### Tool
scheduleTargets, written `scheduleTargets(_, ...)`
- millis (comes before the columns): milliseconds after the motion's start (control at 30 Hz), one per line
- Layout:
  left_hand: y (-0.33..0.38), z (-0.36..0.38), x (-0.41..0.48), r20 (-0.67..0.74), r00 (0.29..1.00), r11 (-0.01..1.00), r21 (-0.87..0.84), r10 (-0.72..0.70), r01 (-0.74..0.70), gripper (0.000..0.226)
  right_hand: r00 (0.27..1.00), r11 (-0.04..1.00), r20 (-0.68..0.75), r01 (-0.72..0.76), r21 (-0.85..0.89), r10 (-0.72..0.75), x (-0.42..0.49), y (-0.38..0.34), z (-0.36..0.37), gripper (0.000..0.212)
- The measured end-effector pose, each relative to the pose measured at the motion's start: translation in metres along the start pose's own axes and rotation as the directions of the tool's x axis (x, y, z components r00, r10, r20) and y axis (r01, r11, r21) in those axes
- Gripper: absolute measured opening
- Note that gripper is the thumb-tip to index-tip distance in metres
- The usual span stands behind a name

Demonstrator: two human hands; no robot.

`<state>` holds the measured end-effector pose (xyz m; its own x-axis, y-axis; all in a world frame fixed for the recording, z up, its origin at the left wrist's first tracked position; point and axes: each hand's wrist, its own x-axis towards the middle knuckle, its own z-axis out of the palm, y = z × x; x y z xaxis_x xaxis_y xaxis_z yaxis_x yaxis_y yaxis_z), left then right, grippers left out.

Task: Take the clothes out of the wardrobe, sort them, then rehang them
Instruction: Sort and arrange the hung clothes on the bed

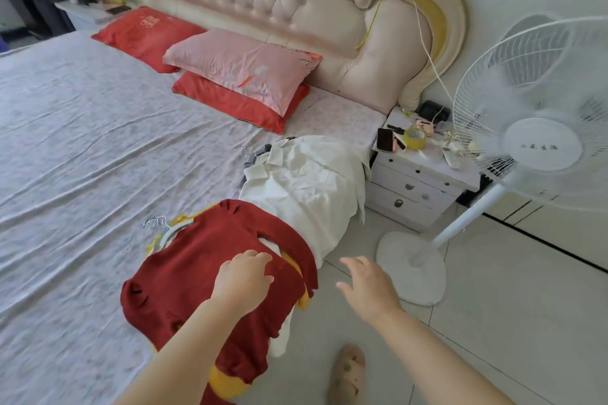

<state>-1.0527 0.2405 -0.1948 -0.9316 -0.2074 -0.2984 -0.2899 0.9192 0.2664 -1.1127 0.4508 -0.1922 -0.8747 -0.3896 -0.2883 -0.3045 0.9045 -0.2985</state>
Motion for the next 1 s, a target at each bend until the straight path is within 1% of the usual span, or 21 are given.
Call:
scheduleTargets(267, 0.049, -0.016, 0.118, 0.002, 0.982, 0.979, -0.074, -0.191, 0.191, 0.044, 0.983, 0.990, 0.121, 0.142, 0.011, -0.142, 0.142, 0.053, -0.051, 0.047)
scheduleTargets(433, 0.066, -0.033, 0.171, -0.013, 0.962, 0.960, -0.069, -0.274, 0.272, 0.044, 0.953, 0.963, 0.176, 0.262, -0.064, -0.247, 0.220, 0.061, -0.080, 0.046)
scheduleTargets(600, 0.051, -0.046, 0.227, -0.018, 0.937, 0.934, -0.081, -0.349, 0.347, 0.045, 0.919, 0.942, 0.238, 0.333, -0.047, -0.313, 0.297, 0.044, -0.089, 0.046)
scheduleTargets(767, 0.025, -0.058, 0.295, -0.026, 0.919, 0.910, -0.157, -0.393, 0.384, 0.044, 0.904, 0.928, 0.266, 0.365, -0.074, -0.334, 0.374, 0.021, -0.089, 0.046)
scheduleTargets(900, 0.001, -0.067, 0.344, -0.031, 0.890, 0.868, -0.243, -0.454, 0.434, 0.044, 0.869, 0.892, 0.313, 0.436, -0.119, -0.383, 0.433, -0.005, -0.084, 0.045)
scheduleTargets(1000, -0.021, -0.064, 0.375, -0.027, 0.867, 0.833, -0.295, -0.497, 0.468, 0.044, 0.846, 0.874, 0.340, 0.471, -0.119, -0.410, 0.477, -0.028, -0.074, 0.043)
